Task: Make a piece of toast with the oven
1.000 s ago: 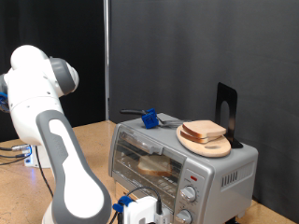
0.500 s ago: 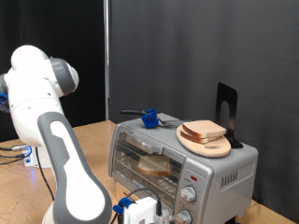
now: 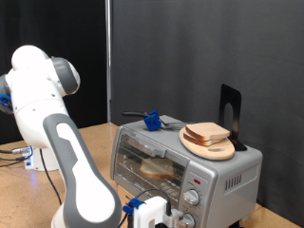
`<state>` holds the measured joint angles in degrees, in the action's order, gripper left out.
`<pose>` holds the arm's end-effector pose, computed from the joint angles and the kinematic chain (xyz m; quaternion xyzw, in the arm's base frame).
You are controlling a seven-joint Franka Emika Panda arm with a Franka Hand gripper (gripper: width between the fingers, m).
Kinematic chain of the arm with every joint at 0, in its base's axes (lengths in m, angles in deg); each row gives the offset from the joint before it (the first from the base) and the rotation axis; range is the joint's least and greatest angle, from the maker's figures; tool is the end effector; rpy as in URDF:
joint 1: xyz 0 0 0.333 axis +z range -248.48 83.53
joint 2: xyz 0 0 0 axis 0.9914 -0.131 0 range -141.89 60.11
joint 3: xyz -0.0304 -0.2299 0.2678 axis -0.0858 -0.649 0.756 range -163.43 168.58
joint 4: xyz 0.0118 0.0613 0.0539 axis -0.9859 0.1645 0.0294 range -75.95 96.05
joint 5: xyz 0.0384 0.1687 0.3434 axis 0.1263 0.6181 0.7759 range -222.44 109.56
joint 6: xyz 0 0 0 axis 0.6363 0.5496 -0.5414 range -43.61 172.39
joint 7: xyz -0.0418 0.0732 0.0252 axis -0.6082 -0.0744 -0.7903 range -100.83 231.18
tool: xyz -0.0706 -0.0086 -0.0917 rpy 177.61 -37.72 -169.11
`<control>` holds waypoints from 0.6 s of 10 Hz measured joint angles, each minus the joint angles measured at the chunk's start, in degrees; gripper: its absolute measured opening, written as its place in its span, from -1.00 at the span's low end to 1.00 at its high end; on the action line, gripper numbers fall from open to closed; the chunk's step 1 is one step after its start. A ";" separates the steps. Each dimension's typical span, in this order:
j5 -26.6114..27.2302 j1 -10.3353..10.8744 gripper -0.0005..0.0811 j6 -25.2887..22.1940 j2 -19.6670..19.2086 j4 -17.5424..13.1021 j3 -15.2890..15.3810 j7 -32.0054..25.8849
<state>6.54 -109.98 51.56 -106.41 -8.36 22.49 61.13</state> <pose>0.7228 -0.0734 0.1399 -0.6848 0.2613 0.2085 0.6475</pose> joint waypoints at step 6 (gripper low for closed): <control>0.26 -0.20 0.68 1.19 4.63 6.46 0.86 -0.10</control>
<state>6.80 -110.18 52.75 -101.78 -1.90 23.35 61.03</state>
